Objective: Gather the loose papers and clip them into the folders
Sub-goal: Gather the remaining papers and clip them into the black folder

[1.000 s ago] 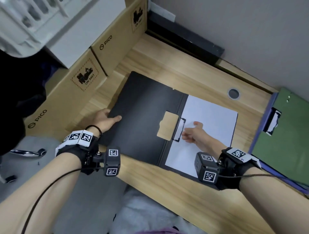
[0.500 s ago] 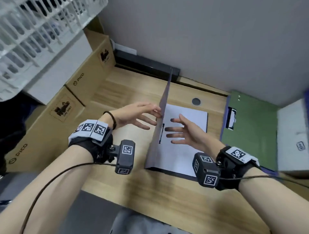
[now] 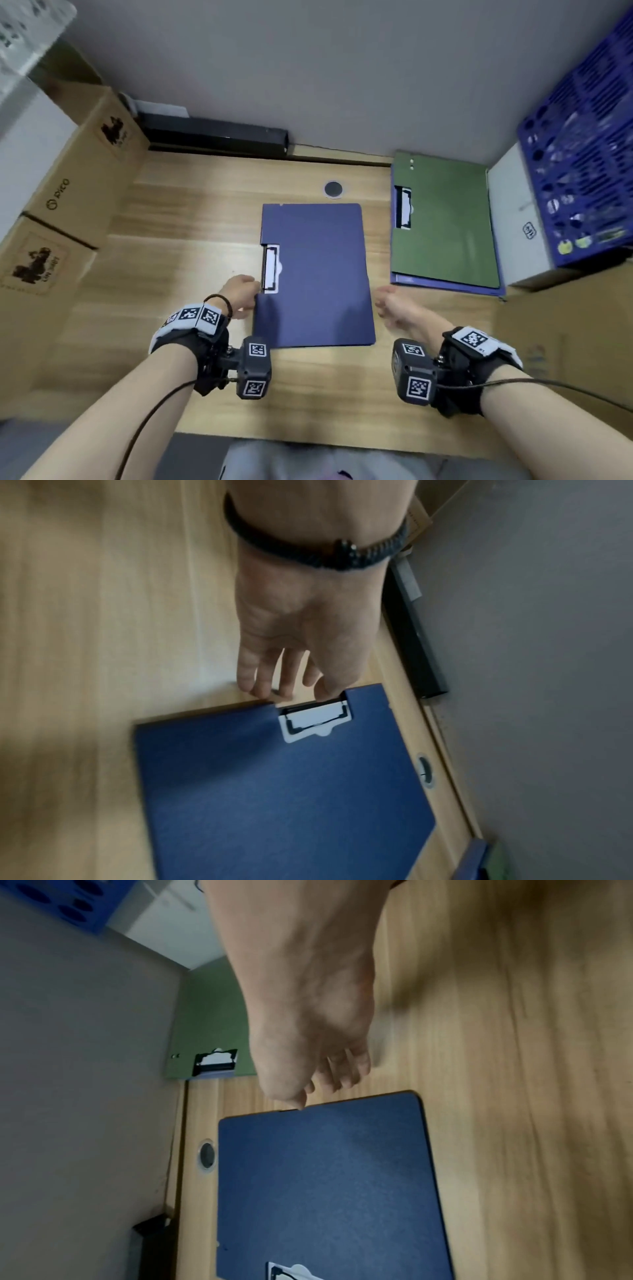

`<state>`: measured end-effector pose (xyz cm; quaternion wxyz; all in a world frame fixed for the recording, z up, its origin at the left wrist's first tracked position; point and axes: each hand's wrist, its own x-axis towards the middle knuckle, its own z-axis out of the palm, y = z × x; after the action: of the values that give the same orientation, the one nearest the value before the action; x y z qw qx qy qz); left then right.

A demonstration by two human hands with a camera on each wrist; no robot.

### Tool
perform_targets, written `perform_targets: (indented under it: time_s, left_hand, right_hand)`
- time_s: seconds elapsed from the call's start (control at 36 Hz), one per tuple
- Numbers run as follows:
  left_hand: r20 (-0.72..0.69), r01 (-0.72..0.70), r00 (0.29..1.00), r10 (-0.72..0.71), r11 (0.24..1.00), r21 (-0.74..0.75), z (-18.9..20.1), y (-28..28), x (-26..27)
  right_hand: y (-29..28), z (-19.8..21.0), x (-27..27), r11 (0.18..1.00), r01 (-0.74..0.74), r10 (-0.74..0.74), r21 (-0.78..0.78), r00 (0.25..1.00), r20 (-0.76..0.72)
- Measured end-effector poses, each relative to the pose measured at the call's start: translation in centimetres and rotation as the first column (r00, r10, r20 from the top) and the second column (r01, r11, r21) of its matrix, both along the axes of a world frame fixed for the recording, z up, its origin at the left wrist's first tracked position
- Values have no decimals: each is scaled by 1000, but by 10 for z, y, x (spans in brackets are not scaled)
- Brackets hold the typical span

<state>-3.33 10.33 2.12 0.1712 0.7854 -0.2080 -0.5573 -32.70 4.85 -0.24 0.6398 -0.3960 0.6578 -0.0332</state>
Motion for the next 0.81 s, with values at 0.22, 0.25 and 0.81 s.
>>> perform_targets:
  time_s: [0.22, 0.25, 0.81]
  left_hand:
    - [-18, 1, 1000, -1, 1000, -16, -15, 11, -13]
    - [5, 25, 1000, -25, 999, -19, -15, 12, -14]
    - [-236, -303, 948, 214, 835, -459, 46, -82, -50]
  right_hand:
    - [11, -5, 10, 998, 48, -47, -30, 998, 49]
    - [11, -4, 10, 998, 56, -56, -6, 997, 54]
    - [-29, 60, -4, 663, 693, -721, 281, 492, 488]
